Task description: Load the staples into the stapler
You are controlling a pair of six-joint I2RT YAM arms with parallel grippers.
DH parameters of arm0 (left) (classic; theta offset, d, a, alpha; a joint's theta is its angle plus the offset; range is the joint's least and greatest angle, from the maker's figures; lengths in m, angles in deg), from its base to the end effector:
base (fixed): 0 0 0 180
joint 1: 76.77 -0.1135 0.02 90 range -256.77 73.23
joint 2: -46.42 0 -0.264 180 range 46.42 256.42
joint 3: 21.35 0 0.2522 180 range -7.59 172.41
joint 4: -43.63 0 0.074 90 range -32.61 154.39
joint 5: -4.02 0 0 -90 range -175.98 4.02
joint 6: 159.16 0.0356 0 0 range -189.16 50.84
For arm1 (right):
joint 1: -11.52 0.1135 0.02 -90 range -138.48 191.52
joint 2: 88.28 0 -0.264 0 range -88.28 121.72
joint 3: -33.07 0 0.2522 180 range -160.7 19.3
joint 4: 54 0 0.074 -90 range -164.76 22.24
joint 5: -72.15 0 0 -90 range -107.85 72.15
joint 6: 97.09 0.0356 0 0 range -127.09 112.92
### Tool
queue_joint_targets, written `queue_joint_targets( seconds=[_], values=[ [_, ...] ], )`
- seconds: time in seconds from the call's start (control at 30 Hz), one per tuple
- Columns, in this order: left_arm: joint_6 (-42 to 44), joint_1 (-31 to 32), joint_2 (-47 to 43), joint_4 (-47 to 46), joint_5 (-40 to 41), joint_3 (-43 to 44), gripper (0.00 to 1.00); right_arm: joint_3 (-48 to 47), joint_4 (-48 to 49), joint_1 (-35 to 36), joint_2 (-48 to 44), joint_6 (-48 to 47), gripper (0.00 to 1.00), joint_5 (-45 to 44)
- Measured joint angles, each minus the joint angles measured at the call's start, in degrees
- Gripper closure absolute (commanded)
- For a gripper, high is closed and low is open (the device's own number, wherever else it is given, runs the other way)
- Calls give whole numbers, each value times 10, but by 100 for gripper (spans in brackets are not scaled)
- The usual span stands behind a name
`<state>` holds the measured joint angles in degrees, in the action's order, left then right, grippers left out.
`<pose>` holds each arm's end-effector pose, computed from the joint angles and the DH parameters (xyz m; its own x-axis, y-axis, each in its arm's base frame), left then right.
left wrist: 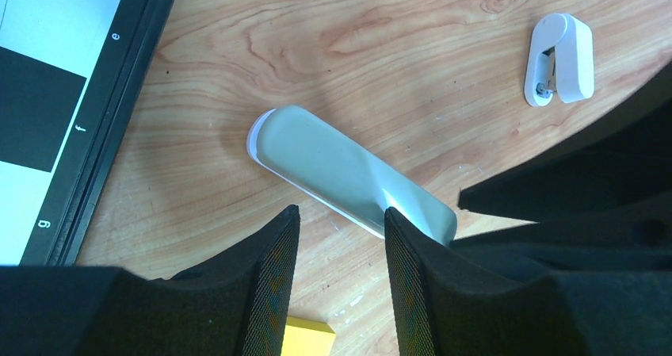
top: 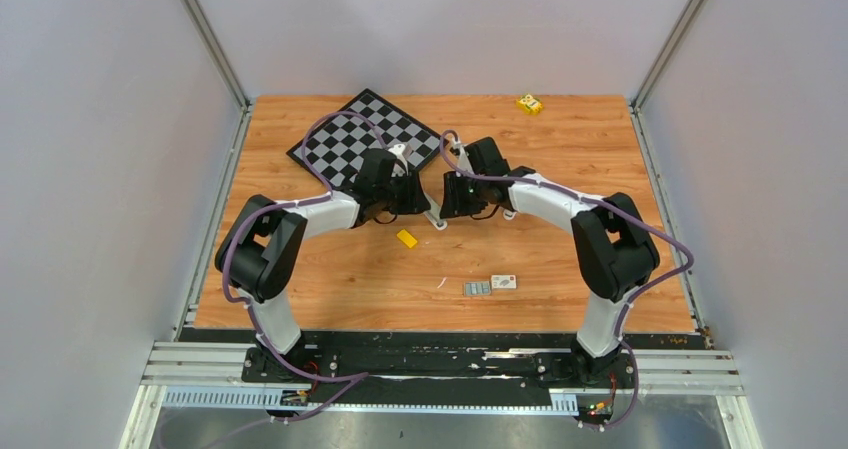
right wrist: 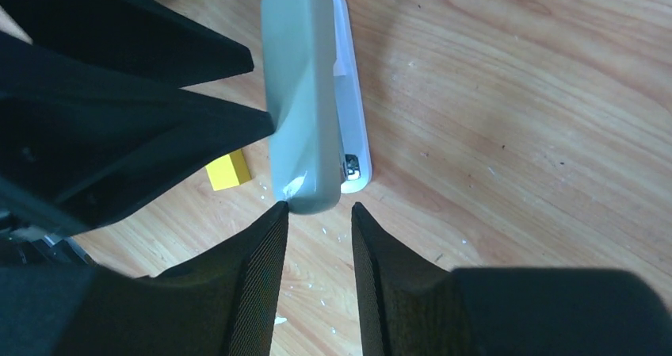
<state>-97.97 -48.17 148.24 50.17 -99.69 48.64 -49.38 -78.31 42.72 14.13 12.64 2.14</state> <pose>0.3239 -0.1862 0.1715 -0.7803 -0.1078 -0.6161 0.2878 0.8126 -0.5067 0.3279 0.2128 0.2102 -0.7971 -0.1118 -0.5935 -0.4538 0.7594 0.4664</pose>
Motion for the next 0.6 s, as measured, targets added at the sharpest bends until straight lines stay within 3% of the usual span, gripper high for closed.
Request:
queue_joint_targets(
  seconds=[0.3,0.47,0.6],
  values=[
    [-7,0,18,-14,-2,-3,57,-10,0,-1,47,22,75,22],
    [-18,0,20,-48,-8,-13,57,28,18,2,49,31,74,19],
    [-18,0,19,-54,-8,-15,57,38,24,-1,49,33,67,14]
  ],
)
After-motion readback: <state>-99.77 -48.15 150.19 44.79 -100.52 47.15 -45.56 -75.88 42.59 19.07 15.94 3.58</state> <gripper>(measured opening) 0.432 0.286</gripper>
